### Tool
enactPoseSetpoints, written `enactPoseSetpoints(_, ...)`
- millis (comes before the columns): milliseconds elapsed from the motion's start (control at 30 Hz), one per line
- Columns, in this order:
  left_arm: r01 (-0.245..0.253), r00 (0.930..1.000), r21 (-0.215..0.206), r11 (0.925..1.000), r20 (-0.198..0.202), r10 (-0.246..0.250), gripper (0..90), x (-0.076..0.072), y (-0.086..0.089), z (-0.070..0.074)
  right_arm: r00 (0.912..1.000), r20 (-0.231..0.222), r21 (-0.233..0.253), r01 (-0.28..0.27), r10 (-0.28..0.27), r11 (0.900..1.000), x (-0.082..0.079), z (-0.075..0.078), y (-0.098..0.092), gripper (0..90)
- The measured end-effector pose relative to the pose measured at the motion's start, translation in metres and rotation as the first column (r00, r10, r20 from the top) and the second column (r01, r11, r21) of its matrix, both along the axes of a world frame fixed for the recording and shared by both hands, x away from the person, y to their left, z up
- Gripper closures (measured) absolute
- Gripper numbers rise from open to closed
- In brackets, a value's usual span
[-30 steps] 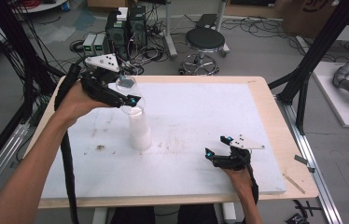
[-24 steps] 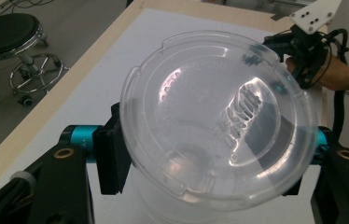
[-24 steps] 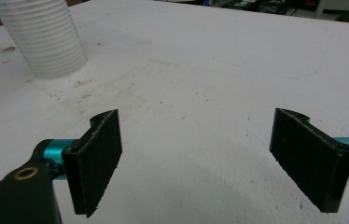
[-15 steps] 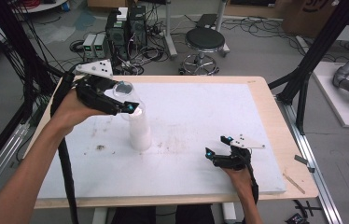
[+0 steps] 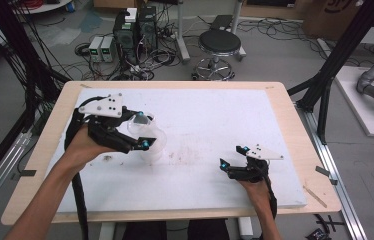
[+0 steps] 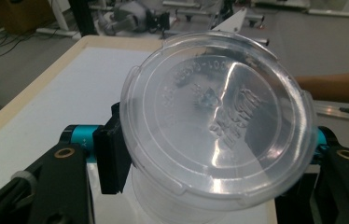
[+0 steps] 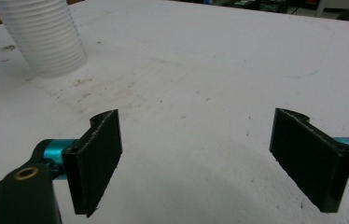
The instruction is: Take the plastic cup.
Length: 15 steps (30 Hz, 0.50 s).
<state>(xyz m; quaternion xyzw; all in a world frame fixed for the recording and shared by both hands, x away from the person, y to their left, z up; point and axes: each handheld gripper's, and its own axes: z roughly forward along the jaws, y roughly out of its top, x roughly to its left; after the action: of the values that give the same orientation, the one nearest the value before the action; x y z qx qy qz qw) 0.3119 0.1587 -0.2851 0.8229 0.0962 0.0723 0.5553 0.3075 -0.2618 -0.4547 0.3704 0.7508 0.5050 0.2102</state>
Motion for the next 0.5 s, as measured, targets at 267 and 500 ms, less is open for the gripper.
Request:
enactPoseSetpoints(267,0.022,0.9991,-0.098,0.9950,-0.034,-0.025,34.8,-0.018,0.000,-0.044,0.9999,-0.013,-0.005,-0.002,0.002,1.000,0.000,0.000,0.001,17.0)
enactPoseSetpoints(500,0.036,0.9971,-0.164,0.9857,-0.060,-0.047,34.8,-0.022,-0.005,-0.078,0.9998,-0.018,-0.007,-0.003,0.003,1.000,0.001,0.000,0.000,16.9)
